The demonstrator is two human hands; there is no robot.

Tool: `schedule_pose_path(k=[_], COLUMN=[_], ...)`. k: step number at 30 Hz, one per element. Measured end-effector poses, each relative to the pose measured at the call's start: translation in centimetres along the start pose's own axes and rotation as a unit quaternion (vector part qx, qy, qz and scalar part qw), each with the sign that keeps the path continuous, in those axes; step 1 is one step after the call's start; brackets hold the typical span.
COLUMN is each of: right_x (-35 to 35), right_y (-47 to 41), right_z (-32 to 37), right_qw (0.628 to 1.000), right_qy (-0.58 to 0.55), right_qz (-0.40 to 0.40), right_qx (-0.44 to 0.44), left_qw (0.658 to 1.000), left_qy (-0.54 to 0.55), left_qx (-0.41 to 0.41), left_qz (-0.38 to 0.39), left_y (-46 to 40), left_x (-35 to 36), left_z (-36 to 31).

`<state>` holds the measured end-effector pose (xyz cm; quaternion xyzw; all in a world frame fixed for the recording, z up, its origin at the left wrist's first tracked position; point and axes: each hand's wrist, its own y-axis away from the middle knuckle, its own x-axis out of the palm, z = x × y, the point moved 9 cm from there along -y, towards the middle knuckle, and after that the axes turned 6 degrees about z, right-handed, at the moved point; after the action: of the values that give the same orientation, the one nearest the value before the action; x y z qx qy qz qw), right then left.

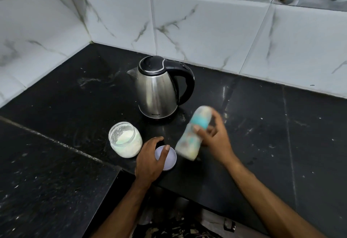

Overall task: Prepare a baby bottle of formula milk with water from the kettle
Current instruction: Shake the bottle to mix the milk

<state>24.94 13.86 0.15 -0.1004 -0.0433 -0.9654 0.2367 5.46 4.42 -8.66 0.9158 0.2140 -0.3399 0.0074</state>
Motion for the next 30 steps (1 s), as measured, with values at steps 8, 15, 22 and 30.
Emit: schedule_pose_path(k=[8,15,22,30], right_x=[1.9,-2.9,0.3,1.3], right_y=[0.8,-0.6,0.9,1.3], right_z=[-1.0,1.2,0.3,-0.9], right_qw=[0.995,0.975,1.0,0.999], right_qy=[0.035,-0.165,-0.018,0.002], right_qz=[0.086,-0.14,-0.001,0.03], right_qx=[0.025,-0.044,-0.007,0.01], left_qw=[1.0,1.0,1.0,1.0], left_qy=[-0.001,0.001,0.003,-0.003], left_qx=[0.002,-0.006,0.001,0.005], left_qz=[0.003,-0.002,0.003,-0.001], left_y=[0.0,0.2,0.1,0.2], left_x=[0.0,-0.1,0.0,0.0], left_z=[-0.1,-0.3,-0.3,-0.2])
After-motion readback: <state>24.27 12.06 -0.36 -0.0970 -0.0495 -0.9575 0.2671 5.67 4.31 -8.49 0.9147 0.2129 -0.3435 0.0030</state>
